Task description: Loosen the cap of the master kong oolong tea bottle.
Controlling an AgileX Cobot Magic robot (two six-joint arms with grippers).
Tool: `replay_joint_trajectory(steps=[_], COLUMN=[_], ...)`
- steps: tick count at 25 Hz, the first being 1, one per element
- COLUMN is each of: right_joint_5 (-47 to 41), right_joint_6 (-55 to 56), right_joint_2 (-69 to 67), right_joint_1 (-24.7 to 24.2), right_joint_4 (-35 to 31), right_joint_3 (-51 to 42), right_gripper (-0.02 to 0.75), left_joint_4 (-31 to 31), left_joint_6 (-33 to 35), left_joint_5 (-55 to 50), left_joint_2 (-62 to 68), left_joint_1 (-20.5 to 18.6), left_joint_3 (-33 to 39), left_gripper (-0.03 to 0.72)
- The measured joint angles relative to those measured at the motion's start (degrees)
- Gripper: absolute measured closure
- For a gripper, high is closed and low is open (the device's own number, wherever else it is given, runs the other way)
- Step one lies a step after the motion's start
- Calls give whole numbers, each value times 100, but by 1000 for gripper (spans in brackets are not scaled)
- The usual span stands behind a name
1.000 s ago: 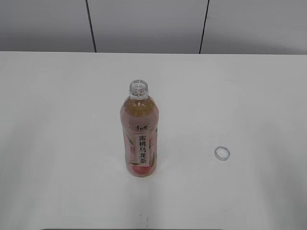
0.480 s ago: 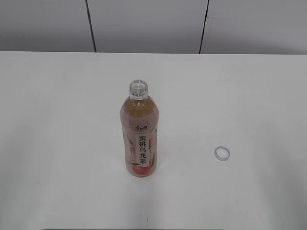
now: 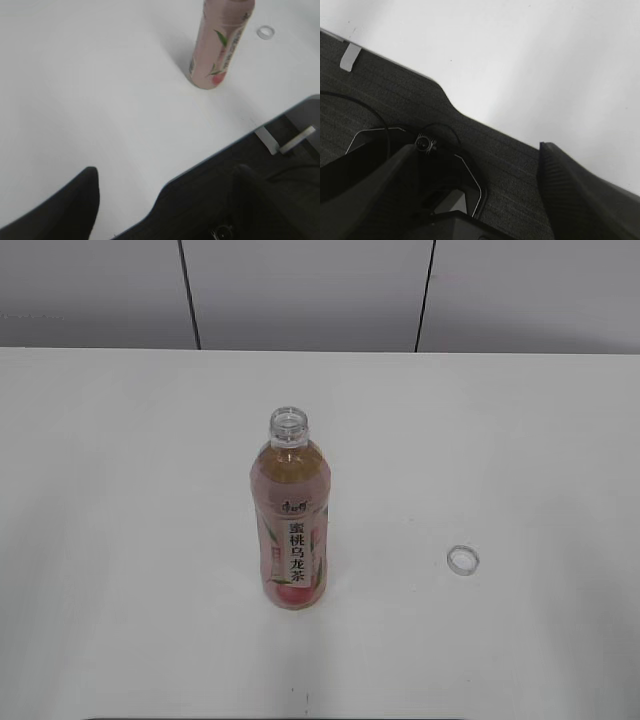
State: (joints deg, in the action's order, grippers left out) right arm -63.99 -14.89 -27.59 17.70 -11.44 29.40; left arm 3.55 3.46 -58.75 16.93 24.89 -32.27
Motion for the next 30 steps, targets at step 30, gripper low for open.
replay_joint_trajectory(steps=[30], right_joint_5=[8], right_joint_6=[0], right_joint_2=[2797], right_joint_1=[-1176], right_joint_4=[-25], right_joint_3=[0], right_gripper=[183], left_joint_4=[2], left_joint_6=[0], left_joint_5=[-4], left_joint_2=[-1726], left_joint_1=[-2349], left_joint_3=[2], left_gripper=[208])
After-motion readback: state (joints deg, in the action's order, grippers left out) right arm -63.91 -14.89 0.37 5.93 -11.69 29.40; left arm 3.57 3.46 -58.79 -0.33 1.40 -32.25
